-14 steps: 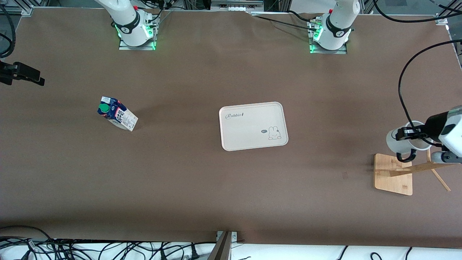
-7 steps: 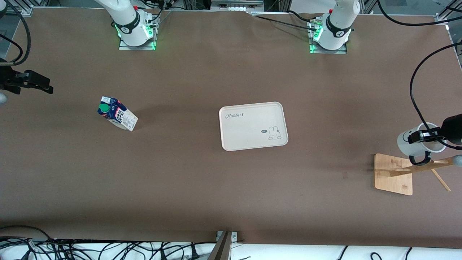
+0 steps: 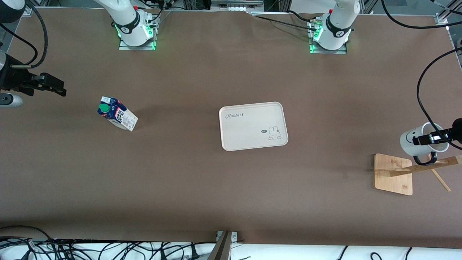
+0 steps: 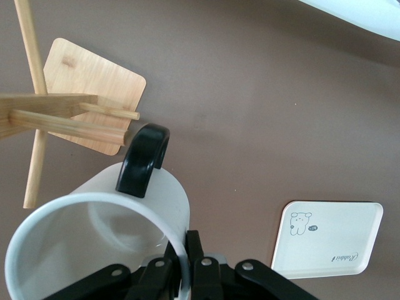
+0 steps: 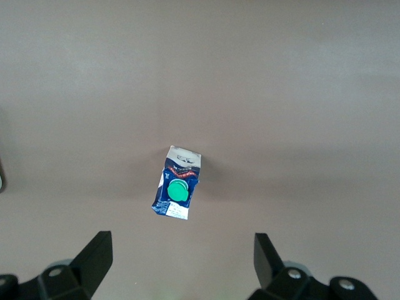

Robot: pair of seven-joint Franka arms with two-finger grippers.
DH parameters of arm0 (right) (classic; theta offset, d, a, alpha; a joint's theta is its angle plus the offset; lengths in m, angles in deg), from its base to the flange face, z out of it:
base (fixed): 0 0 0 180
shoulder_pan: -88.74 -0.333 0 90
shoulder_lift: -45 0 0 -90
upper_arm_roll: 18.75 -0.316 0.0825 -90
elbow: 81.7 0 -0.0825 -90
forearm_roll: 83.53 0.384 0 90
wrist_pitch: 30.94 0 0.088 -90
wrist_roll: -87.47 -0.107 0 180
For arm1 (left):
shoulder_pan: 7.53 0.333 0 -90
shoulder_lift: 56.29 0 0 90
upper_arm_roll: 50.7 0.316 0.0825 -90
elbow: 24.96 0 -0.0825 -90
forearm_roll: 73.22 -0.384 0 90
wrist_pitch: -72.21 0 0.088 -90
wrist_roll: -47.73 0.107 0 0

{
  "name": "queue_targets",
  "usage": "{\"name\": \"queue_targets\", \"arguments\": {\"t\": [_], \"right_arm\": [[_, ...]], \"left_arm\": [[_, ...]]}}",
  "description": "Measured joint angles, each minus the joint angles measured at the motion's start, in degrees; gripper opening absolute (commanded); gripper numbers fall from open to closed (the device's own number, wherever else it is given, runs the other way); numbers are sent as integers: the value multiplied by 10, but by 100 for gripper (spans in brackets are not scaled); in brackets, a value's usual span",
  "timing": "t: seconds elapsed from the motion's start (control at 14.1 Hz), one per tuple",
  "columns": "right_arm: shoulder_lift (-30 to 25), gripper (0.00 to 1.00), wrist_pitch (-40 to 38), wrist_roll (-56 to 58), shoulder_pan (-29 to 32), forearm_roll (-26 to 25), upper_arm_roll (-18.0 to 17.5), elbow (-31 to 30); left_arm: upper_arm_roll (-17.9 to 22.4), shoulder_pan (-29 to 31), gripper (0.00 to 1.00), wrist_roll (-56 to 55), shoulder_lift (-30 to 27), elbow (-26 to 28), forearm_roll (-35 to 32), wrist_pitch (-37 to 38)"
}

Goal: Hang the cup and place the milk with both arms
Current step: 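Carry the white mug to the wooden stand with the left gripper, then hook the mug handle onto a stand peg and open the left gripper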

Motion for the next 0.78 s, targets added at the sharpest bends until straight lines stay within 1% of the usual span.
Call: {"name": "queue_targets", "arguments": {"t": [0.28, 0.5, 0.78], "right_arm": [[0, 100, 0, 0, 0, 0, 0, 0], [0, 100, 0, 0, 0, 0, 1, 0], [0, 100, 0, 0, 2, 0, 3, 0]], "left_arm": [[0, 2, 0, -2, 3, -4, 0, 2], [-2, 3, 0, -3, 5, -18, 0, 2], [-1, 8, 0, -3, 18, -26, 0, 3]]}}
